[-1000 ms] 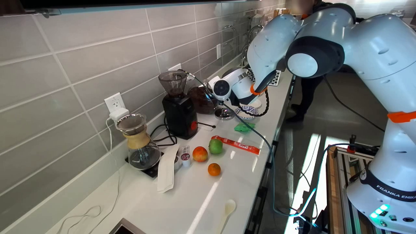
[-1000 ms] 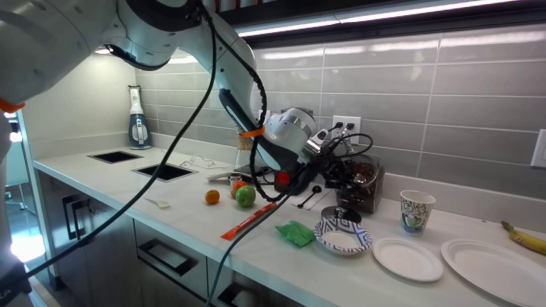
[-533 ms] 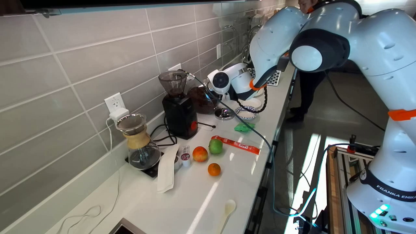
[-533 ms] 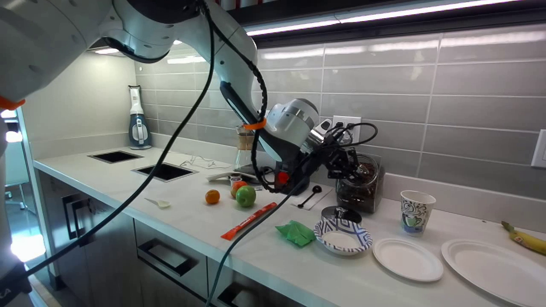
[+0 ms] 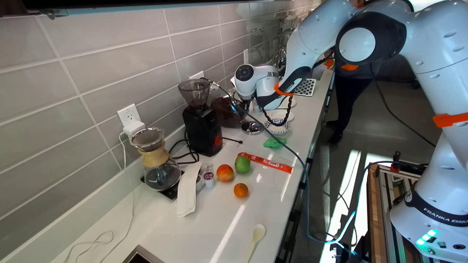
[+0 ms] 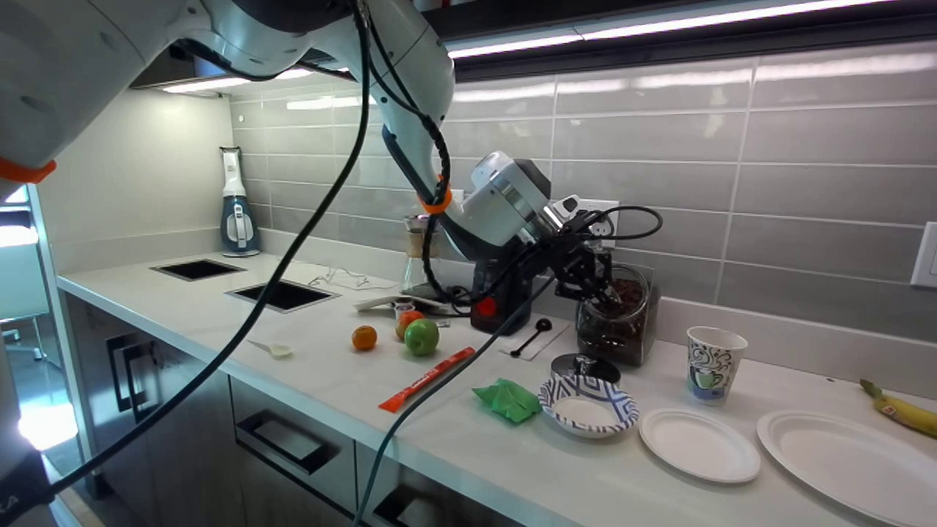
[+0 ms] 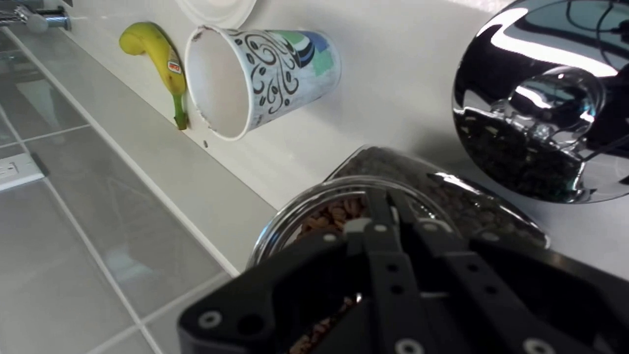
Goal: Pick up the spoon and scoop some of the contents in the jar and pour them in the bowl
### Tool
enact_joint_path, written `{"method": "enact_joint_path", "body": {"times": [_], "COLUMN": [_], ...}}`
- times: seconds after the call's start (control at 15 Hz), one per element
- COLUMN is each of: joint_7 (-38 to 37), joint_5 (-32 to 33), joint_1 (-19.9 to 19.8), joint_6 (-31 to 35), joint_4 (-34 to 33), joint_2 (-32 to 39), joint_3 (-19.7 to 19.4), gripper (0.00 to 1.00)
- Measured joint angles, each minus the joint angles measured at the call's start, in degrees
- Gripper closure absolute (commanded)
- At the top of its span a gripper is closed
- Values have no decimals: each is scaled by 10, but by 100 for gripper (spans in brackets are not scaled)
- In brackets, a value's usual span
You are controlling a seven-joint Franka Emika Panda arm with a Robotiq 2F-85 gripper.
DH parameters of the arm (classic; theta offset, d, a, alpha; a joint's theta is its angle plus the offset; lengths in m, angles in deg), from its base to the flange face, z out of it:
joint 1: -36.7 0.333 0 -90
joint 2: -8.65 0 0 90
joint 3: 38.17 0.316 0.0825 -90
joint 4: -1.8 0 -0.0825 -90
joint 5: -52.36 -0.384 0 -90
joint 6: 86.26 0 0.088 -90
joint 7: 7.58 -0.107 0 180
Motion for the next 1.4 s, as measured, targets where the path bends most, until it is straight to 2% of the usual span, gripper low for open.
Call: {"method": "enact_joint_path", "body": {"times": [0.27, 0.53, 1.4], "joint_7": [81, 138, 250], "joint_5": [-75, -139, -299], "joint_1": [-14, -18, -35], "joint_6": [-44, -84, -147], "joint_4": [-14, -29, -84], "joint_2": [0, 0, 25], "joint_3": [25, 34, 39], "gripper": [99, 99, 99]}}
